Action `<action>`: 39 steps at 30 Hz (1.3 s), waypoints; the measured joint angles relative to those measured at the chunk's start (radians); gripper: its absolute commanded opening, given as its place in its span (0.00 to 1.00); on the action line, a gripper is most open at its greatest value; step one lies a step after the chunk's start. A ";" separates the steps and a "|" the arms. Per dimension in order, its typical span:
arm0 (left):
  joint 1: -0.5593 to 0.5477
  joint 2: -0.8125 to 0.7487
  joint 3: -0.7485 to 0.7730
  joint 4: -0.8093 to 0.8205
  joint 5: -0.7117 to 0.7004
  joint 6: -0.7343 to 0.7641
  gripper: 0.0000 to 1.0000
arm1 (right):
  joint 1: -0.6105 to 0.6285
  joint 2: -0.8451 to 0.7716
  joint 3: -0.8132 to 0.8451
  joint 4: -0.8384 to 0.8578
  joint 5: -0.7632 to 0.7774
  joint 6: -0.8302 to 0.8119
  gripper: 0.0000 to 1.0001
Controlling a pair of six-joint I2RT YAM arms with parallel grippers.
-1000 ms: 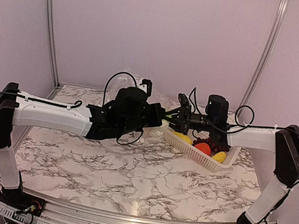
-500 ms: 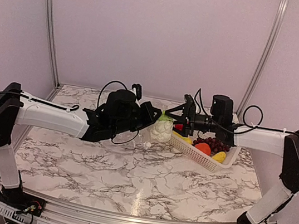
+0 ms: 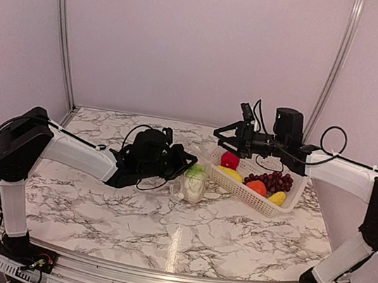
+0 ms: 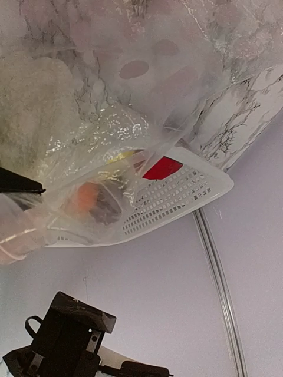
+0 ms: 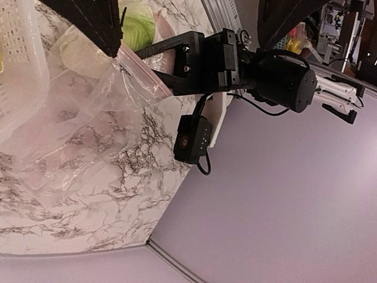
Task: Place the food in the zip-top bag and seal the zipper
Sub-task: Place the fake vegetable in the zipper food storage bag, then pass from the left arm to the right
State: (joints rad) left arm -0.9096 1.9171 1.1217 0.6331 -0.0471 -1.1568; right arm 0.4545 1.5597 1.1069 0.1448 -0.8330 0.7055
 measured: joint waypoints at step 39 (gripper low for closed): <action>0.016 -0.119 -0.014 0.020 0.038 -0.037 0.00 | 0.113 0.015 -0.189 -0.179 0.214 -0.448 0.41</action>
State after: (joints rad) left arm -0.8936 1.7985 1.1080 0.6533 -0.0093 -1.1934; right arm 0.5674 1.5745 0.9176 -0.0338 -0.6193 0.2573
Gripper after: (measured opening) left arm 0.009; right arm 0.410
